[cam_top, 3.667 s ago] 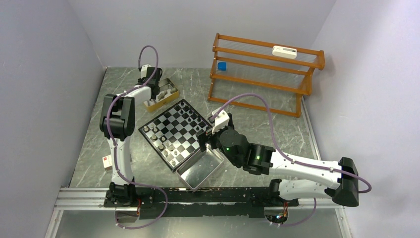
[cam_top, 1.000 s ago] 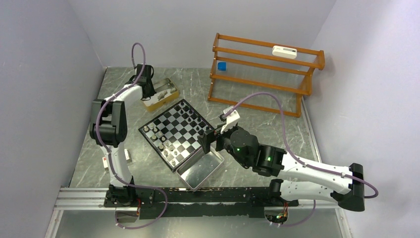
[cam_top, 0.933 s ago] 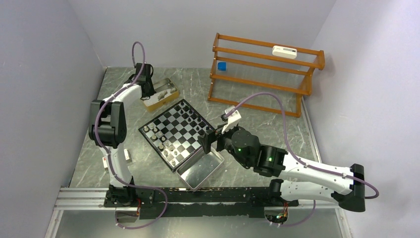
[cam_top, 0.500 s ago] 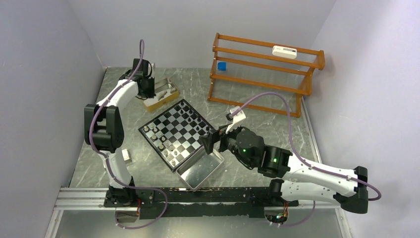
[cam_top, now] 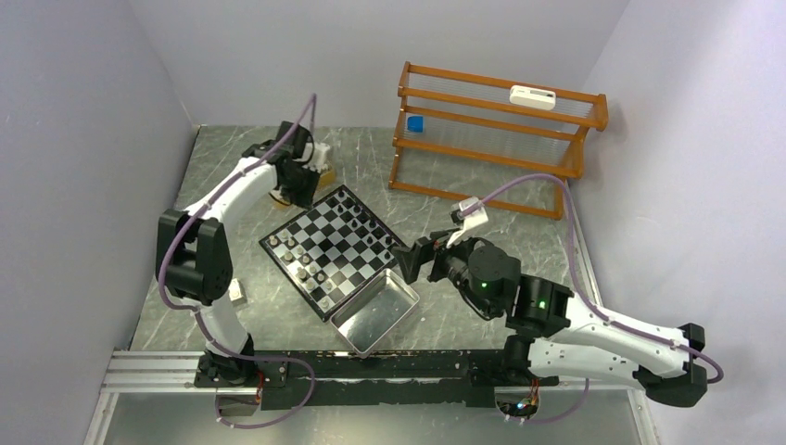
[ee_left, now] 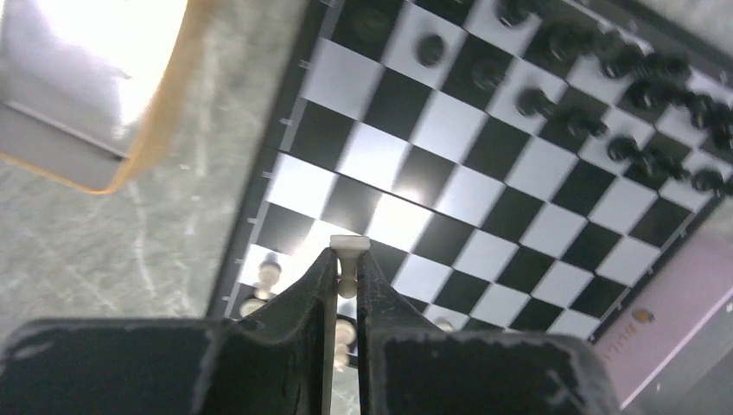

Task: Set up the chess pieces on the board
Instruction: Place the chess piece on the chessboard.

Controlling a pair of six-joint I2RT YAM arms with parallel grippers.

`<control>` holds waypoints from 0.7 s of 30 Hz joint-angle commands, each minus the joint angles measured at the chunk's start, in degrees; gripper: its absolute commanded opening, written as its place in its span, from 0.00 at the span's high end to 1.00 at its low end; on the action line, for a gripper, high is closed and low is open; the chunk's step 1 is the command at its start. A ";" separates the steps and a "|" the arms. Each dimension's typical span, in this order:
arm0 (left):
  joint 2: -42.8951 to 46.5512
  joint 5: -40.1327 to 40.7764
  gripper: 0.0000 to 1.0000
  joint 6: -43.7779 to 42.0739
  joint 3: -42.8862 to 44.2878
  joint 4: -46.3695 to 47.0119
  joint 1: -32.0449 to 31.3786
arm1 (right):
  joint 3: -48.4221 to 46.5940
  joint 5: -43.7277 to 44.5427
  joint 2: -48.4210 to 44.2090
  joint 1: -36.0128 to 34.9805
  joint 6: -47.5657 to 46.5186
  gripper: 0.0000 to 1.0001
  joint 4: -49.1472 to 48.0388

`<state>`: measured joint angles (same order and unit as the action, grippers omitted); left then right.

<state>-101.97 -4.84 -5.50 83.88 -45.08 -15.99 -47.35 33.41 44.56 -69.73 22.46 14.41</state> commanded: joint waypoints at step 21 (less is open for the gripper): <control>0.48 3.88 0.95 -3.38 -7.90 -11.59 -22.23 | -5.91 11.36 -9.42 0.25 2.85 0.00 10.49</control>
<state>-101.97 -2.35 -8.38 76.34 -54.37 -35.75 -51.79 41.69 36.10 -69.71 23.57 24.34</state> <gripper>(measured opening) 0.143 0.997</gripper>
